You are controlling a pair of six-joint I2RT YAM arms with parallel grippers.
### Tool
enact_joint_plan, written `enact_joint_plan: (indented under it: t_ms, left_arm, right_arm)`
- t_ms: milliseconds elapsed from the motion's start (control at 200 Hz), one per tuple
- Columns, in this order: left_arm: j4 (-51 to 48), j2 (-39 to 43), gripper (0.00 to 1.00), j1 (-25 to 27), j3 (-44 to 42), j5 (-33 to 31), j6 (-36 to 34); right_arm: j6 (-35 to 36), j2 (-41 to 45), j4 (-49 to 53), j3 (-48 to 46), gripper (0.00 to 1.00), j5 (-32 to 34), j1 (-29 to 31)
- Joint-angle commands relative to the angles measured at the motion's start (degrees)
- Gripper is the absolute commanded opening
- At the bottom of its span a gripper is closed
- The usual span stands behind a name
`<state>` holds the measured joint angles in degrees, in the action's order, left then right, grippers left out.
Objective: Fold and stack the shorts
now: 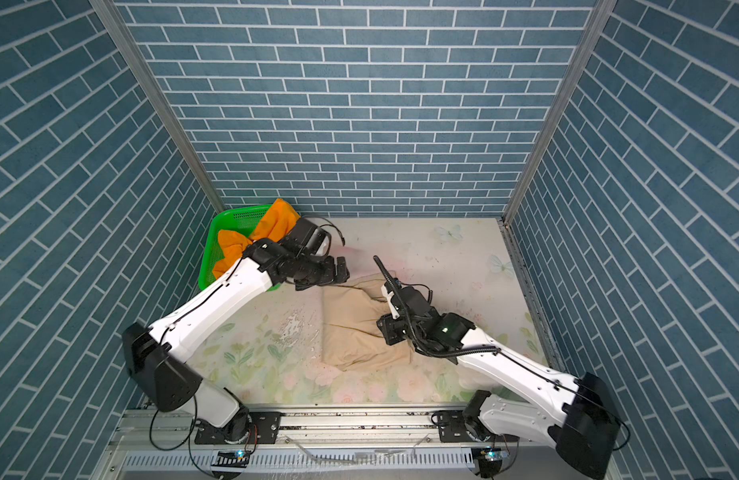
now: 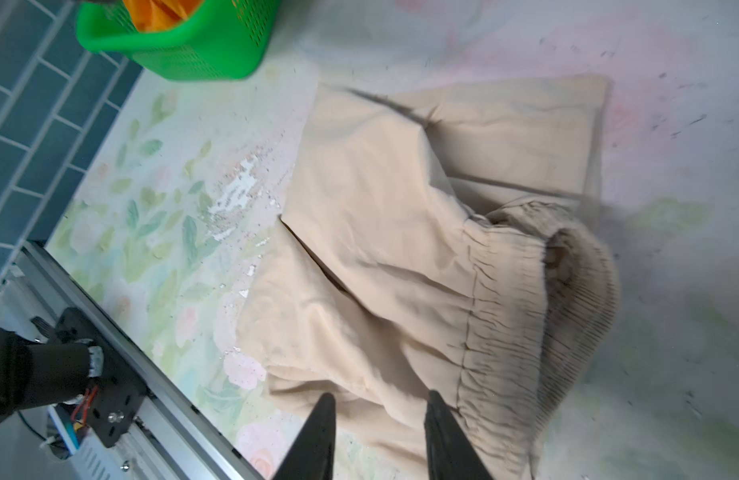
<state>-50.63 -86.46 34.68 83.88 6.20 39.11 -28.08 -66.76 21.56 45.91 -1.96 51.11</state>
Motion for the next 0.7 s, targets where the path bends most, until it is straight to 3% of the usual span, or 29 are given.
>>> enact_joint_plan:
  t_ms: [0, 105, 290, 410, 530, 695]
  left_arm:
    - [7.7, 3.1, 1.0, 0.6, -6.7, 1.8, -1.7]
    - [9.1, 5.2, 1.0, 0.5, -11.8, 1.1, -2.2]
    - [11.3, 8.7, 1.0, -0.1, -19.1, -0.7, -2.8]
    - [11.0, 10.1, 1.0, -1.6, -20.5, -0.7, -3.9]
    - [10.3, 11.4, 1.0, -3.4, -20.4, -0.6, -5.4]
    - [10.1, 13.0, 1.0, -5.2, -20.5, 0.4, -6.5]
  right_arm:
    - [1.2, -3.6, -3.6, -3.7, 0.32, -4.8, -3.1]
    - [-1.7, -6.7, -8.0, -9.6, 0.23, -9.5, -6.2]
    - [-5.0, -10.3, -9.0, -13.9, 0.21, -12.6, -6.2]
    - [-2.4, -6.2, -2.9, -9.1, 0.22, -11.0, -6.1]
    - [1.9, -3.8, 3.9, -1.2, 0.3, -6.7, -6.4]
    - [5.7, -9.4, -0.6, 3.2, 0.31, -7.1, -9.6]
